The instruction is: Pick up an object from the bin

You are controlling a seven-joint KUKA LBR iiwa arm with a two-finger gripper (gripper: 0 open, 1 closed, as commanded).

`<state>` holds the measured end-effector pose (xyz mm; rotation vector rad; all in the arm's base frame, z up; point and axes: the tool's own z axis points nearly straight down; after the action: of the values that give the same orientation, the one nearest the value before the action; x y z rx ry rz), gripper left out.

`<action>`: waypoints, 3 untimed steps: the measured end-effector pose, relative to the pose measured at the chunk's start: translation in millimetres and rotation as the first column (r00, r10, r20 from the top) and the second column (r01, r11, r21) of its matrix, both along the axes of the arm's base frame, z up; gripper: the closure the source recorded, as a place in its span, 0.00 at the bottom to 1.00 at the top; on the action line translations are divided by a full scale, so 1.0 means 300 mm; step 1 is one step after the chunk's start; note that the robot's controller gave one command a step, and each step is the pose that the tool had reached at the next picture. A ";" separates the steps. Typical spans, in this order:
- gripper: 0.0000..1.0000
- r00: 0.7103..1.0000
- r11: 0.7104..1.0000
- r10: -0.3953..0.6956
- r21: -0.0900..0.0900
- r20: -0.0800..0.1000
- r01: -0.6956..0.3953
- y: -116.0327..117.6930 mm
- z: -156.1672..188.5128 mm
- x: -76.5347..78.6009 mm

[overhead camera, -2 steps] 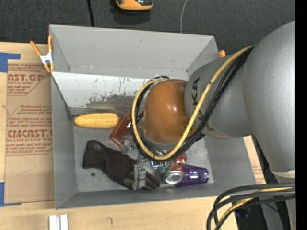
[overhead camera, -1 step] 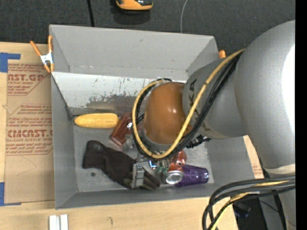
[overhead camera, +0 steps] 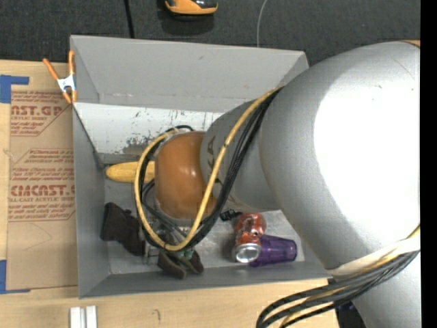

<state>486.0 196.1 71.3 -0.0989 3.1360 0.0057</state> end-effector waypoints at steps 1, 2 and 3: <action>1.00 1.000 1.000 0.000 0.000 0.000 0.000 0.000 0.000 0.000; 1.00 1.000 1.000 0.000 0.000 0.000 0.000 0.001 0.001 0.000; 1.00 1.000 1.000 0.000 -0.002 -0.005 0.000 -0.001 0.017 -0.004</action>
Offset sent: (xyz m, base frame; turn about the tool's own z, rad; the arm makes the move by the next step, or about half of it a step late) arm -0.0001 0.0001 0.0024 0.0000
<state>484.9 195.9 76.5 -0.0989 3.1410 0.0025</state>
